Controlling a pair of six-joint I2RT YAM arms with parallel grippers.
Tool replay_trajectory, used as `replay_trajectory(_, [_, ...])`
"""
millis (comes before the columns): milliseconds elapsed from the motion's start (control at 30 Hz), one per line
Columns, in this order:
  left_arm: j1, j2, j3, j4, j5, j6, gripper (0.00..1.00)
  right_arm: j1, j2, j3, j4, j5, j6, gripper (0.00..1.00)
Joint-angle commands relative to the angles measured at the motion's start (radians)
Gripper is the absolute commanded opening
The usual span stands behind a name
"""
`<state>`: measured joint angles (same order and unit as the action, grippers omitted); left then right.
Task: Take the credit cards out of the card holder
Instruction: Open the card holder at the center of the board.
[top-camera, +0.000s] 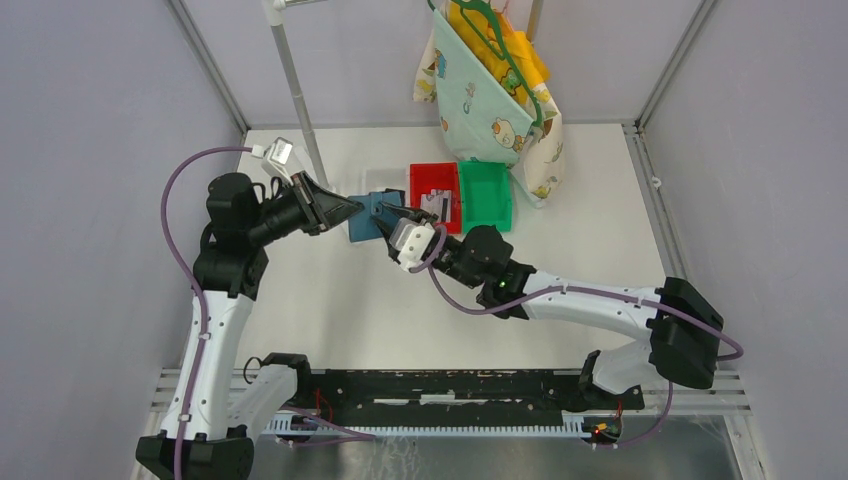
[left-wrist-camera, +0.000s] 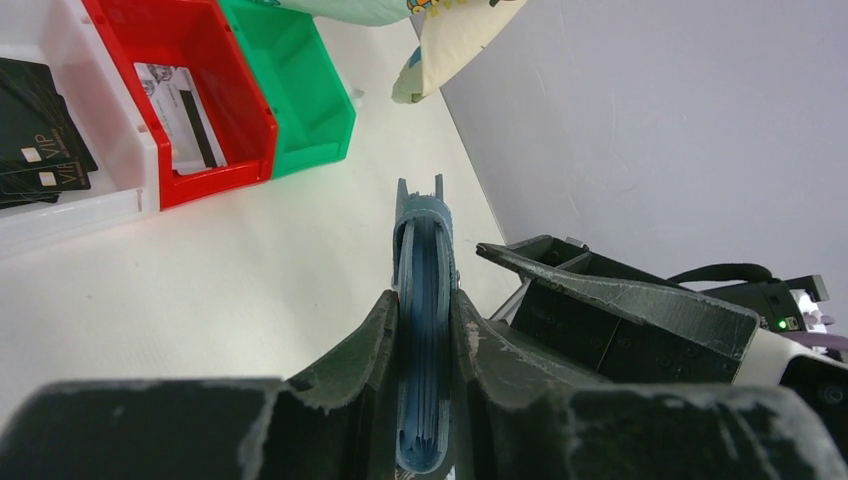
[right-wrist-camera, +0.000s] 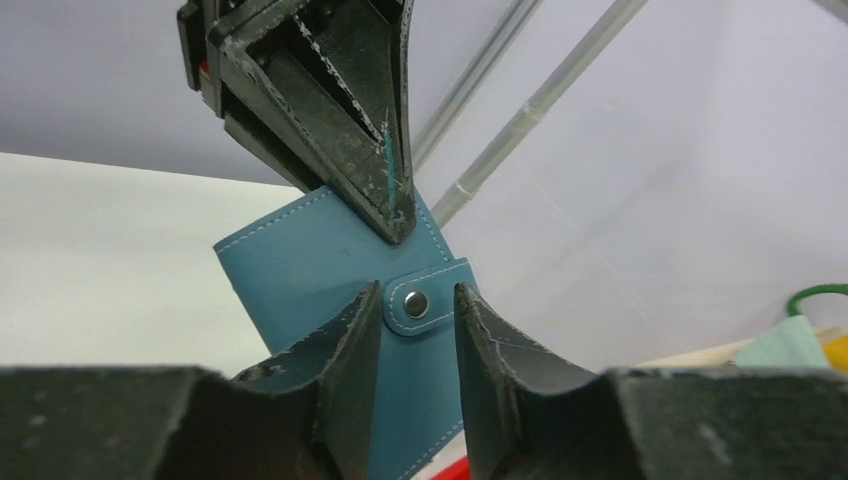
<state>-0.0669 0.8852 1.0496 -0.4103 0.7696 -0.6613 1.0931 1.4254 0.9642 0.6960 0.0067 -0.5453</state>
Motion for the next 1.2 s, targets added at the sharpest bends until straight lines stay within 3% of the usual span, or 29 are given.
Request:
replay_trajectory(0, [-0.002,-0.011,0.049,0.067,0.081,-0.081,0.02,0.031,0.016,-0.033,0.086,0.163,-0.114,0.35])
replay_trajectory(333, [-0.002,-0.020,0.070,0.067,0.091,-0.100,0.02,0.074,0.057,-0.053,0.155,0.263,-0.250,0.25])
replay_trajectory(600, [-0.002,-0.019,0.079,0.067,0.108,-0.125,0.02,0.093,0.095,-0.047,0.217,0.327,-0.310,0.00])
replay_trajectory(967, [-0.002,-0.036,0.062,0.067,0.167,-0.125,0.02,0.118,0.156,-0.024,0.461,0.512,-0.468,0.00])
replay_trajectory(1167, [-0.003,-0.032,0.081,-0.008,0.167,-0.048,0.02,0.120,0.155,-0.023,0.538,0.544,-0.485,0.00])
